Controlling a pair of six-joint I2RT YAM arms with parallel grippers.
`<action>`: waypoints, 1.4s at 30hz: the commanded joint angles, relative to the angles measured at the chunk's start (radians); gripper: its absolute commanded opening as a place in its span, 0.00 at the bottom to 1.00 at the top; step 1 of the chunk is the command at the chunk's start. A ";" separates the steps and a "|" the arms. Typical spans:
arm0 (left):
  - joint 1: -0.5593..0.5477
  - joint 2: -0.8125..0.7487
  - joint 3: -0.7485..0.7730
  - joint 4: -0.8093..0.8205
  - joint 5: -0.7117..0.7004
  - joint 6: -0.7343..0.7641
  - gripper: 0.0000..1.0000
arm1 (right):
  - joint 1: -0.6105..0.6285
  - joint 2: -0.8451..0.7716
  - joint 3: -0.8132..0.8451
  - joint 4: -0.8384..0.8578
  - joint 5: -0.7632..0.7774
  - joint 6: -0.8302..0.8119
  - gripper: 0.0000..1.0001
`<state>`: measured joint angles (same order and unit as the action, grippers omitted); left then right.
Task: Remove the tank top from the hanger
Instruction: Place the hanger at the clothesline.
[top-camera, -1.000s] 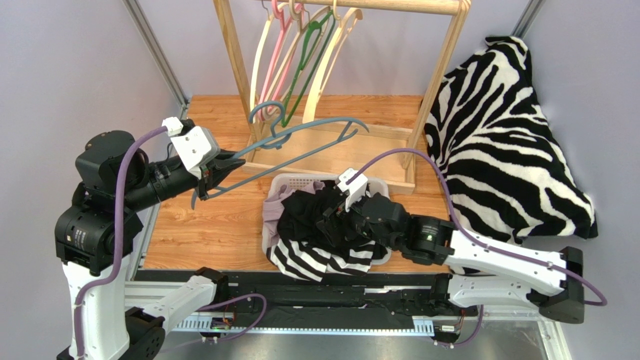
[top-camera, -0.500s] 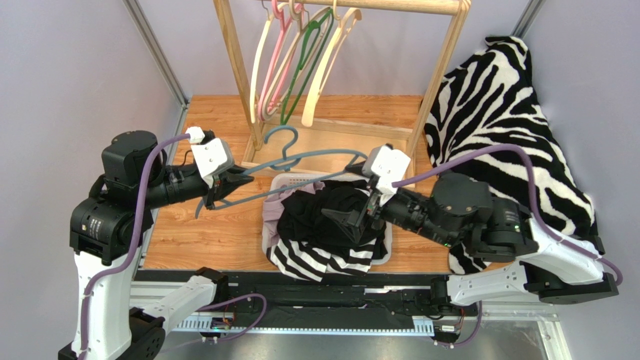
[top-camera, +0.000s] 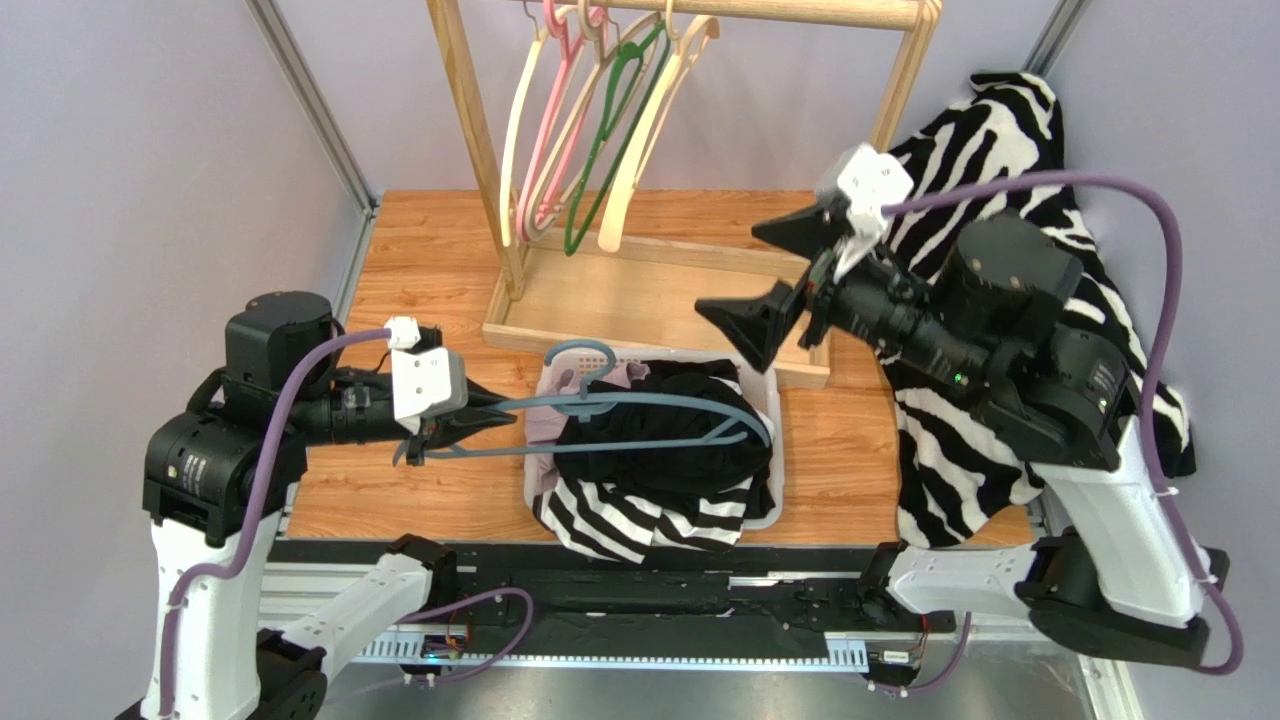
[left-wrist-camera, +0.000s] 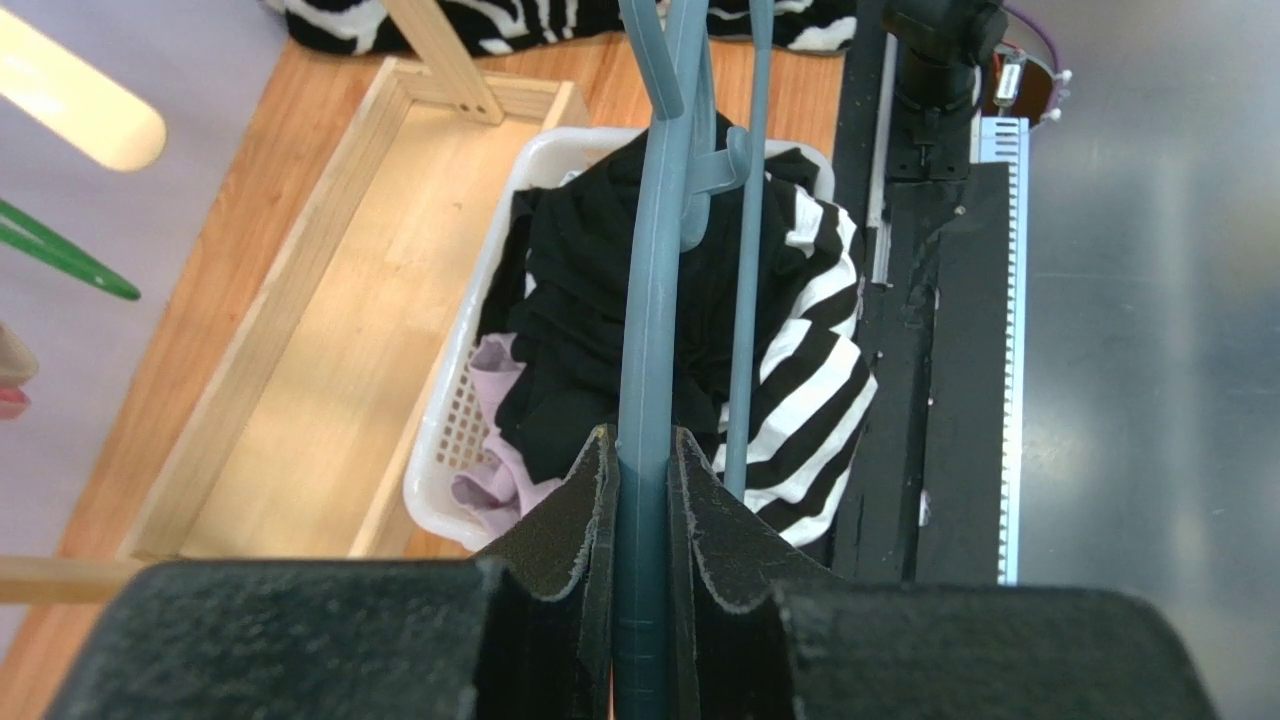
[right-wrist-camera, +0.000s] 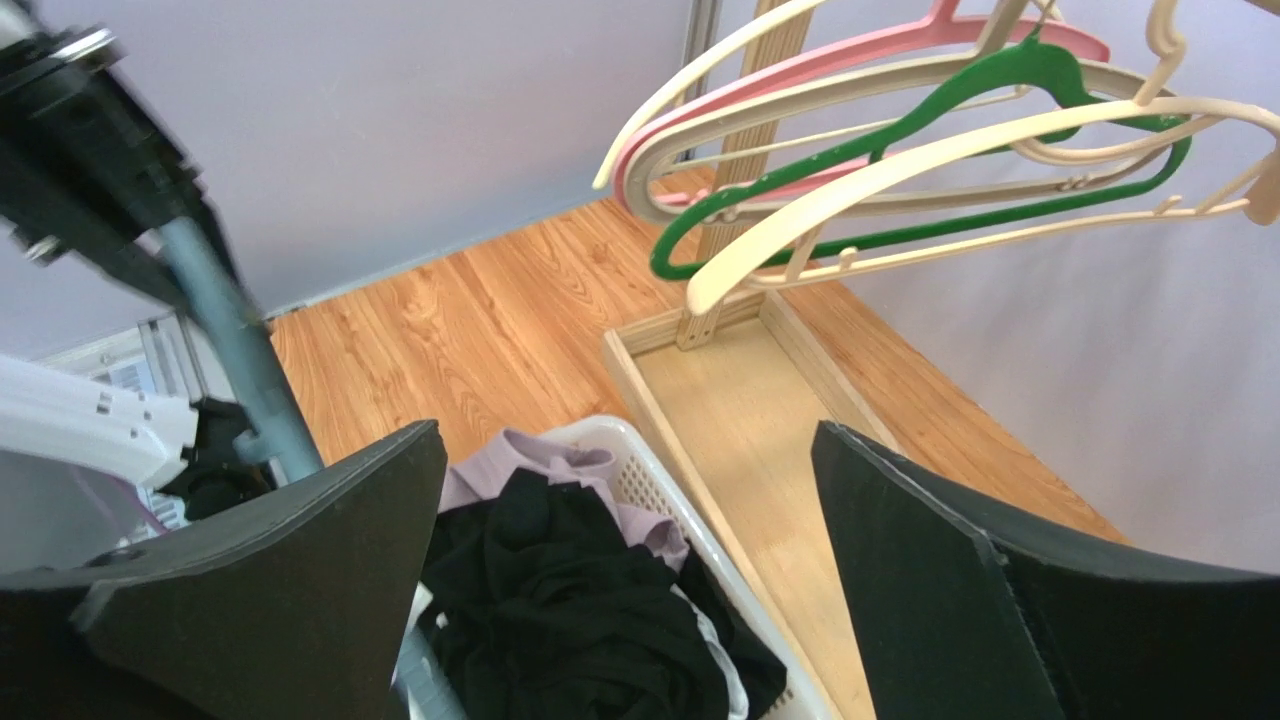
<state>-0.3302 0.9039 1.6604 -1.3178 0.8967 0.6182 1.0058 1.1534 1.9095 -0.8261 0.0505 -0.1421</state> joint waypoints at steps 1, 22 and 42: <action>0.006 -0.002 0.050 -0.031 0.079 0.104 0.00 | -0.212 0.113 0.097 -0.082 -0.516 0.104 1.00; 0.006 0.131 0.157 -0.148 0.159 0.225 0.00 | -0.546 0.022 -0.219 0.122 -1.192 0.136 0.98; 0.006 0.227 0.300 -0.202 0.116 0.221 0.00 | -0.544 -0.074 -0.403 0.210 -1.230 0.225 0.75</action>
<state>-0.3302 1.1309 1.9160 -1.3716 0.9947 0.8143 0.4622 1.0775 1.4891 -0.6243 -1.1793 0.0792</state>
